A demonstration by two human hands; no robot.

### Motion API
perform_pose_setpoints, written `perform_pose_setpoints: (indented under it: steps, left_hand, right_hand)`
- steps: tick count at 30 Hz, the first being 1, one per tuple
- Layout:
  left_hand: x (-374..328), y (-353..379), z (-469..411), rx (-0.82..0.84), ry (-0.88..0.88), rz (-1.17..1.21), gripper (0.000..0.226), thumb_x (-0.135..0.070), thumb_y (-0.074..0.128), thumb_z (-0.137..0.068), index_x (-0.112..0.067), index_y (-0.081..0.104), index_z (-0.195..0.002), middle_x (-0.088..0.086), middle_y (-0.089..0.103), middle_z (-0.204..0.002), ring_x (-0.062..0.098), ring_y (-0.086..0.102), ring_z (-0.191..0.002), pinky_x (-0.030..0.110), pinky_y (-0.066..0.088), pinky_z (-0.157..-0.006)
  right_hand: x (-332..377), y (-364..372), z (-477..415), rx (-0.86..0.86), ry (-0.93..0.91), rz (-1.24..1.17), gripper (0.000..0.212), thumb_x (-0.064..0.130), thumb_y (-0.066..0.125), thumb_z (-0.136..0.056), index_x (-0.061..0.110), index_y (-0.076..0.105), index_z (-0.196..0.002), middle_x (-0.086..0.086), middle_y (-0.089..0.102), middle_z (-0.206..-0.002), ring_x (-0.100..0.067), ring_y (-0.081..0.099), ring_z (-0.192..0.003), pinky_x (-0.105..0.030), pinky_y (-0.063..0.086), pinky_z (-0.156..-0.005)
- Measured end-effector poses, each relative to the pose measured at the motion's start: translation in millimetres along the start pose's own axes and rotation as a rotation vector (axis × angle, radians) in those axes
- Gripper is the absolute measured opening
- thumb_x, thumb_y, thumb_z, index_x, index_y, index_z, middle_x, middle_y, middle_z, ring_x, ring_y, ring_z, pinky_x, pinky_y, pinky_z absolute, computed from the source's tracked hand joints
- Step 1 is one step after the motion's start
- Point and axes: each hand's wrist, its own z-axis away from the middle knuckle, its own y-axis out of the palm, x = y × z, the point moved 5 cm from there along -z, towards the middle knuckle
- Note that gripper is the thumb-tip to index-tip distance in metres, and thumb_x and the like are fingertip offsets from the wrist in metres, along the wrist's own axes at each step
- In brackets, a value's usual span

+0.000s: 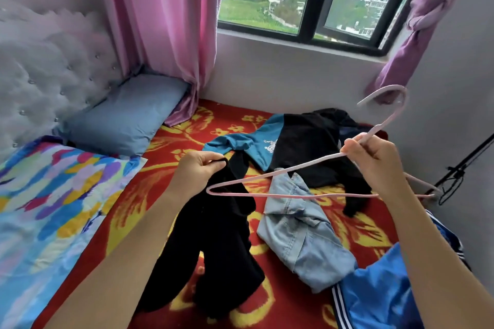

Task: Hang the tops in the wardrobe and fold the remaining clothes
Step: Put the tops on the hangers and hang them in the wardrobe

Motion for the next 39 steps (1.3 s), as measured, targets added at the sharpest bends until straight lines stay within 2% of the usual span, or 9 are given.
perform_pose_setpoints:
  steps: [6, 12, 17, 22, 24, 28, 31, 35, 39]
  left_hand:
    - [0, -13, 2, 0.097, -0.003, 0.056, 0.014, 0.001, 0.068, -0.08, -0.011, 0.072, -0.086, -0.02, 0.066, -0.058, -0.009, 0.061, -0.061, 0.004, 0.044, -0.061]
    - [-4, -8, 5, 0.155, 0.019, -0.026, 0.015, -0.001, 0.068, -0.081, -0.007, 0.073, -0.094, -0.023, 0.067, -0.067, -0.011, 0.061, -0.066, 0.001, 0.042, -0.067]
    - [-10, -17, 10, 0.015, 0.118, -0.242, 0.021, -0.006, 0.068, -0.083, -0.003, 0.072, -0.103, 0.003, 0.071, -0.098, 0.005, 0.061, -0.086, -0.004, 0.036, -0.073]
    - [-27, -3, 17, -0.034, 0.214, -0.225, 0.019, -0.003, 0.068, -0.082, -0.002, 0.073, -0.1, 0.007, 0.071, -0.101, 0.007, 0.061, -0.091, 0.001, 0.037, -0.079]
    - [-36, 9, 17, -0.043, 0.189, -0.097, 0.019, -0.002, 0.067, -0.082, -0.001, 0.072, -0.1, 0.0, 0.07, -0.096, 0.001, 0.06, -0.088, -0.001, 0.038, -0.078]
    - [-49, 20, 12, -0.046, 0.157, 0.062, 0.015, 0.0, 0.065, -0.083, -0.004, 0.072, -0.096, -0.011, 0.063, -0.073, -0.014, 0.056, -0.06, 0.002, 0.039, -0.066]
    - [-51, 28, 9, 0.056, 0.228, -0.093, 0.01, -0.007, 0.065, -0.086, -0.005, 0.071, -0.093, -0.009, 0.061, -0.071, -0.002, 0.059, -0.067, 0.013, 0.04, -0.068]
    - [-36, 11, 31, -0.251, 0.547, -0.637, 0.048, -0.05, 0.048, -0.087, -0.015, 0.056, -0.119, 0.011, 0.055, -0.106, 0.028, 0.051, -0.102, 0.041, 0.041, -0.088]
    - [39, -20, 52, -0.269, 0.115, -0.674, 0.091, -0.077, 0.037, -0.072, -0.021, 0.025, -0.142, 0.015, 0.028, -0.14, 0.033, 0.027, -0.13, 0.057, 0.035, -0.098]
  right_hand:
    - [12, -22, 8, -0.069, 0.031, -0.057, 0.039, 0.072, 0.049, -0.073, 0.038, 0.065, -0.064, 0.024, 0.058, -0.059, -0.002, 0.048, -0.052, -0.009, 0.032, -0.047]
    - [25, 2, 18, -0.049, 0.018, -0.077, 0.049, 0.083, 0.04, -0.071, 0.039, 0.062, -0.063, 0.021, 0.057, -0.061, -0.015, 0.046, -0.053, -0.025, 0.032, -0.045]
    - [30, -1, 19, -0.157, -0.137, 0.032, 0.052, 0.072, 0.04, -0.083, 0.026, 0.062, -0.074, 0.011, 0.058, -0.065, -0.021, 0.046, -0.051, -0.04, 0.033, -0.044]
    - [45, 23, 30, -0.207, -0.347, 0.137, 0.053, 0.044, 0.048, -0.093, 0.002, 0.067, -0.066, 0.001, 0.047, -0.045, 0.002, 0.036, -0.04, -0.017, 0.025, -0.042]
    - [42, 53, 44, -0.219, -0.382, 0.227, 0.042, 0.029, 0.052, -0.088, 0.002, 0.064, -0.058, -0.002, 0.051, -0.044, -0.004, 0.038, -0.039, -0.019, 0.027, -0.043]
    - [-15, 84, 57, -0.157, 0.247, -0.145, 0.037, 0.023, 0.055, -0.092, 0.009, 0.059, -0.058, 0.002, 0.047, -0.047, -0.006, 0.039, -0.041, -0.027, 0.031, -0.048]
    - [-42, 102, 79, -0.217, 0.647, -0.583, 0.039, 0.003, 0.049, -0.094, 0.006, 0.053, -0.055, 0.007, 0.039, -0.038, -0.003, 0.035, -0.036, -0.014, 0.031, -0.043]
    - [-57, 104, 95, -0.3, 0.818, -0.754, 0.039, 0.005, 0.044, -0.096, 0.007, 0.045, -0.057, 0.011, 0.03, -0.033, 0.0, 0.025, -0.03, -0.012, 0.022, -0.032]
    - [-65, 88, 84, -0.384, 0.805, -0.825, 0.043, 0.007, 0.042, -0.096, 0.007, 0.042, -0.053, 0.008, 0.027, -0.032, -0.001, 0.02, -0.027, -0.013, 0.014, -0.03]
